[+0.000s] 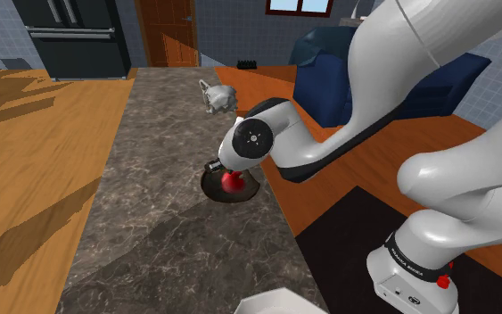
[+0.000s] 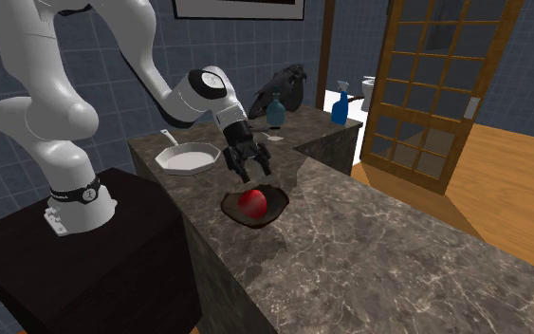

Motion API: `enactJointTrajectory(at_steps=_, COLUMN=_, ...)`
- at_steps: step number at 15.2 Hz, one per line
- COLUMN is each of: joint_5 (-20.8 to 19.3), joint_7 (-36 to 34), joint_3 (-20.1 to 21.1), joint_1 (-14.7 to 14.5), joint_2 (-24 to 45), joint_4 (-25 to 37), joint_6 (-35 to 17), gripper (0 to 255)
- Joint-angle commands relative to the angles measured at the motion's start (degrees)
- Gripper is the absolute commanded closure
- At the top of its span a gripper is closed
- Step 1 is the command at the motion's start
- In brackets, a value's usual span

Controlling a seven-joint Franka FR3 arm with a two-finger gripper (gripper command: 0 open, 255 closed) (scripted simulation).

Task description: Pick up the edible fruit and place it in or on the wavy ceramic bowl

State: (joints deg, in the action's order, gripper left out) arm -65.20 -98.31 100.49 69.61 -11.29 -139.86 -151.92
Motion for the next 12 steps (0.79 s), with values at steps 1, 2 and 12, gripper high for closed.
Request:
enactJointTrajectory(at_steps=1, joint_5=0.0, joint_7=0.0, joint_3=0.0, joint_1=0.0, joint_2=0.0, joint_4=0.0, joint_6=0.0, gripper=0)
enactJointTrajectory(at_steps=2, joint_5=0.0, joint_7=0.0, joint_3=0.0, joint_1=0.0, joint_2=0.0, joint_4=0.0, joint_6=0.0, gripper=0)
enactJointTrajectory(at_steps=12, joint_5=-13.65, joint_7=-4.42, joint_3=6.27, joint_1=-3.32, joint_2=27.87, joint_4=-0.82, joint_6=27.34, gripper=0)
